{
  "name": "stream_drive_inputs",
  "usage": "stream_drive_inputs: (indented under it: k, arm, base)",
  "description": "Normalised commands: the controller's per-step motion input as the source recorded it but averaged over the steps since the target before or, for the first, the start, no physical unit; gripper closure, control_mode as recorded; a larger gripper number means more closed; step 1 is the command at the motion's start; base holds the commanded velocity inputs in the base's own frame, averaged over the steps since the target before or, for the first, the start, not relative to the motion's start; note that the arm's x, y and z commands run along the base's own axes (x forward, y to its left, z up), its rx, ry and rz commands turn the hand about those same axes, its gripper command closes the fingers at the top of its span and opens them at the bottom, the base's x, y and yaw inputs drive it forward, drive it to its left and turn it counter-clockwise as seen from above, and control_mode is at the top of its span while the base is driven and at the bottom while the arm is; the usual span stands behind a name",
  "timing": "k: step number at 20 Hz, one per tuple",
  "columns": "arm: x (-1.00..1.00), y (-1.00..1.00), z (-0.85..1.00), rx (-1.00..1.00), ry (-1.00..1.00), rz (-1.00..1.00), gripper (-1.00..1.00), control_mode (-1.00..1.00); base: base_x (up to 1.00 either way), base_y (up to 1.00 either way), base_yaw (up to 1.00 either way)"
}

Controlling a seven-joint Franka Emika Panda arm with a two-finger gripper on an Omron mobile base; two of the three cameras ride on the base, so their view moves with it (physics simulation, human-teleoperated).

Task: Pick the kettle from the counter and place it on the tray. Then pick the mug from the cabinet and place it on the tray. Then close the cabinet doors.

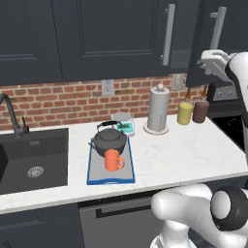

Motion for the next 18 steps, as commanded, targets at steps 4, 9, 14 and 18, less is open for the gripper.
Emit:
stream_drive_inputs:
  k: [4,9,14,18]
  arm:
    - [0.85,0.13,0.00,-0.10,0.00,-0.01,-1.00,-1.00]
    - [0.86,0.06,0.00,-0.09,0.00,0.00,-1.00,-1.00]
    - [0.69,0.02,0.06,-0.08,0.00,0.00,-1.00,-1.00]
    - [0.43,0.00,0.02,-0.18,0.00,0.00,-1.00,-1.00]
  base:
    - [0.00,0.00,0.00]
    - [0.00,0.00,0.00]
    - [0.00,0.00,0.00]
    - [0.00,0.00,0.00]
